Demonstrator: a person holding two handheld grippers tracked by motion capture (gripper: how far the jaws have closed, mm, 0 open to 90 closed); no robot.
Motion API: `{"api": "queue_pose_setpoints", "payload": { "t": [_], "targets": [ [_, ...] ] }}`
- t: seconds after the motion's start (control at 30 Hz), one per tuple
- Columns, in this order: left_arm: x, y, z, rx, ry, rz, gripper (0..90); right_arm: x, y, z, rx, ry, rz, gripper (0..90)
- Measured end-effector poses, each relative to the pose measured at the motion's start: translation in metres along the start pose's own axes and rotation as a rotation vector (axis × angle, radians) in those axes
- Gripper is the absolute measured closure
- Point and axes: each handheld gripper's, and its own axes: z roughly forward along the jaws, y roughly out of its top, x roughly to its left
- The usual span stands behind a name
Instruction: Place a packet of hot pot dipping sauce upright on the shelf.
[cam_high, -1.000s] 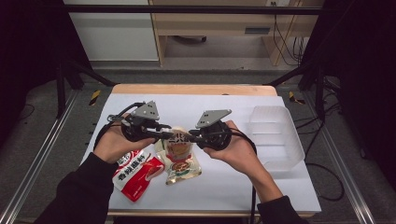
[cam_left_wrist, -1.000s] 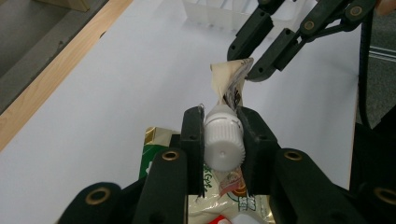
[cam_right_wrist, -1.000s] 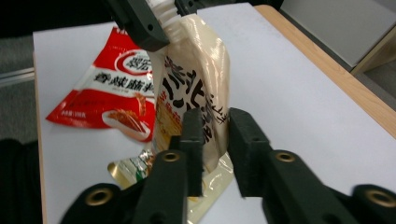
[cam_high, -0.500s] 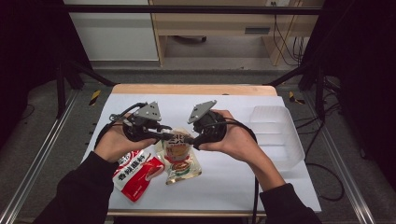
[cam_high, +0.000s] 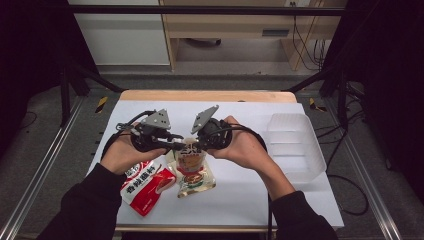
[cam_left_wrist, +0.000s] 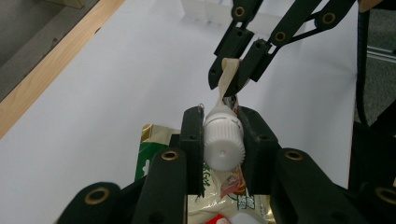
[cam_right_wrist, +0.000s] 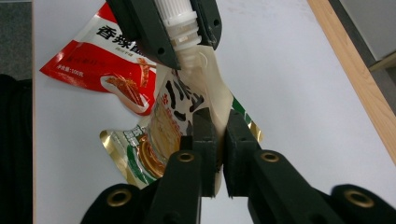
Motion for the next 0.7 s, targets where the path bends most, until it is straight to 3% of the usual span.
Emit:
{"api": "queue_pose_setpoints", "payload": {
  "t": [0.13, 0.33, 0.43, 0.67, 0.7],
  "targets": [
    [0.001, -0.003, 0.002, -0.025, 0.011, -0.021, 70.4, 0.001, 0.004, -0.003, 0.021, -0.018, 0.009, 88.1],
    [0.001, -0.009, 0.0, -0.067, 0.055, -0.06, 41.2, -0.007, -0.001, -0.012, 0.046, -0.05, 0.022, 88.3],
    [0.002, -0.016, -0.001, -0.062, 0.082, -0.065, 30.5, -0.014, -0.009, -0.019, 0.04, -0.067, 0.041, 88.3],
    [-0.002, -0.032, 0.007, -0.065, 0.121, -0.094, 19.0, -0.026, -0.026, -0.033, 0.032, -0.087, 0.074, 88.2],
    [-0.002, -0.038, 0.01, -0.071, 0.12, -0.113, 18.0, -0.029, -0.032, -0.038, 0.032, -0.096, 0.083, 88.2]
  ]
}}
